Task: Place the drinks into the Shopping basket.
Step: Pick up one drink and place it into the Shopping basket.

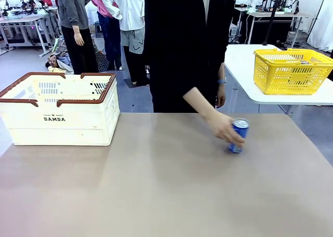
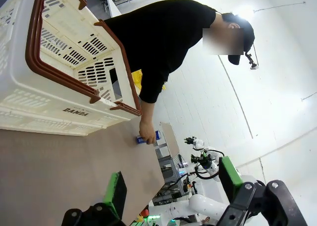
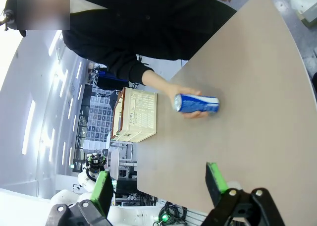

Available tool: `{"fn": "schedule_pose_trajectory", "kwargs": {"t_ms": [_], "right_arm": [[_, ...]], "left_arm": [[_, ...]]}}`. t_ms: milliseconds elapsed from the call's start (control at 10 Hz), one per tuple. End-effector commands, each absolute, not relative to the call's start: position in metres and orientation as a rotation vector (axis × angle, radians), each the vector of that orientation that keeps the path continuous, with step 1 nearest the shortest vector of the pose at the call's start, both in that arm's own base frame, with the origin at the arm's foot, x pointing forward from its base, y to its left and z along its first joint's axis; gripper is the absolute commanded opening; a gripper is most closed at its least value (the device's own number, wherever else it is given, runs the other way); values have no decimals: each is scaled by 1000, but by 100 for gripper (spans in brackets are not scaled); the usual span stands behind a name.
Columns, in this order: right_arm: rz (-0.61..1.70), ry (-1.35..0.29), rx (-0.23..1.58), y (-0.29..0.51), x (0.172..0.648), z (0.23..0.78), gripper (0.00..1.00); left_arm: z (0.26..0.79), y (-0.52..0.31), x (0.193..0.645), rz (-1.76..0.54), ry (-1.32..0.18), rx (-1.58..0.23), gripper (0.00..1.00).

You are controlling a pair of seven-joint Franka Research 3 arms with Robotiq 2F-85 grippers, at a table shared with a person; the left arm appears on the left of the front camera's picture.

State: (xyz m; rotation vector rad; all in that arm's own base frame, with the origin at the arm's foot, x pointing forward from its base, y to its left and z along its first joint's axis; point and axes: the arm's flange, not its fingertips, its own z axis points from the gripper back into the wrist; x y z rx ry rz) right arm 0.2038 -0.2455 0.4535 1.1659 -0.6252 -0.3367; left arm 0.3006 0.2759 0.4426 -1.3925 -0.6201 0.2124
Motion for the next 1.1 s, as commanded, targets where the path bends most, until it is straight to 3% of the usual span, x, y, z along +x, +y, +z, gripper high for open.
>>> {"fn": "schedule_pose_trajectory", "kwargs": {"t_ms": [0, 1000], "right_arm": [[-316, -654, 1173, -248, 206, 456, 100], [-316, -654, 1173, -248, 206, 456, 100]], "left_arm": [[443, 277, 299, 190, -620, -1389, 100], [443, 277, 299, 190, -620, -1389, 100]]}}
